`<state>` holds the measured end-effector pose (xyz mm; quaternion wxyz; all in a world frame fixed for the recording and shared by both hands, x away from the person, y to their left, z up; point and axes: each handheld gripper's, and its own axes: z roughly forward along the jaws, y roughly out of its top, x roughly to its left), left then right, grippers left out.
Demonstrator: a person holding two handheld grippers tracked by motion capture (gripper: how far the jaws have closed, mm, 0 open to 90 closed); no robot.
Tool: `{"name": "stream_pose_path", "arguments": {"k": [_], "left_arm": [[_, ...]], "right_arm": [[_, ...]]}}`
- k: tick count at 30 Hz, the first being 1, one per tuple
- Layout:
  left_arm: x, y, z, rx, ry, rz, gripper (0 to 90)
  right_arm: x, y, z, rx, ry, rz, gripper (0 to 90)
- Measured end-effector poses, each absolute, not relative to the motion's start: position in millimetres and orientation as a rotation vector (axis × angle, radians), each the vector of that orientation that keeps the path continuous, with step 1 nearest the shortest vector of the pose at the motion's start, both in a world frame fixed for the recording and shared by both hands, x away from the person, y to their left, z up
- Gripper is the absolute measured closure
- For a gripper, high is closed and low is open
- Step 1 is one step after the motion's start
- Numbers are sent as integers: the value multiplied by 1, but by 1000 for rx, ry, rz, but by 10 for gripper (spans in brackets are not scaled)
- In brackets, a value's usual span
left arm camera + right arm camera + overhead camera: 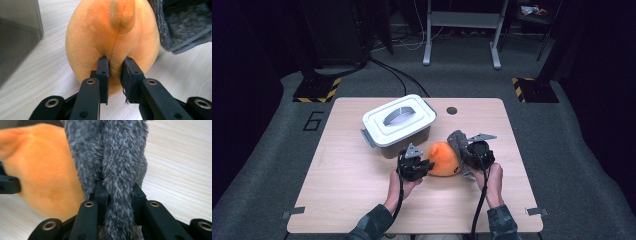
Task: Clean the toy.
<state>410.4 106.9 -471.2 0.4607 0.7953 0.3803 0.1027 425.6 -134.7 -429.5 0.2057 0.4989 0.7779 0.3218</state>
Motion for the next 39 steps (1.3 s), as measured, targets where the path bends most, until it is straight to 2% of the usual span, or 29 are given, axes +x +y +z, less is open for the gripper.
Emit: {"name": "stream_pose_path", "arguments": {"k": [9, 15, 21, 32, 35, 39], "left_arm": [[409, 102, -468, 1961, 914, 276, 783], [410, 102, -468, 1967, 904, 285, 784], [410, 103, -468, 1957, 913, 269, 784], [411, 104, -469, 1947, 913, 250, 783], [411, 105, -468, 1951, 894, 257, 783], [411, 104, -468, 1947, 890, 255, 783]], "right_arm": [[403, -110, -401, 1222, 2194, 1015, 737], [407, -94, -406, 1185, 2250, 943, 737], [414, -111, -417, 1277, 2221, 895, 737], [435, -152, -460, 1484, 2200, 751, 736], [434, -155, -458, 1486, 2196, 748, 737], [426, -148, -436, 1432, 2162, 808, 737]]}}
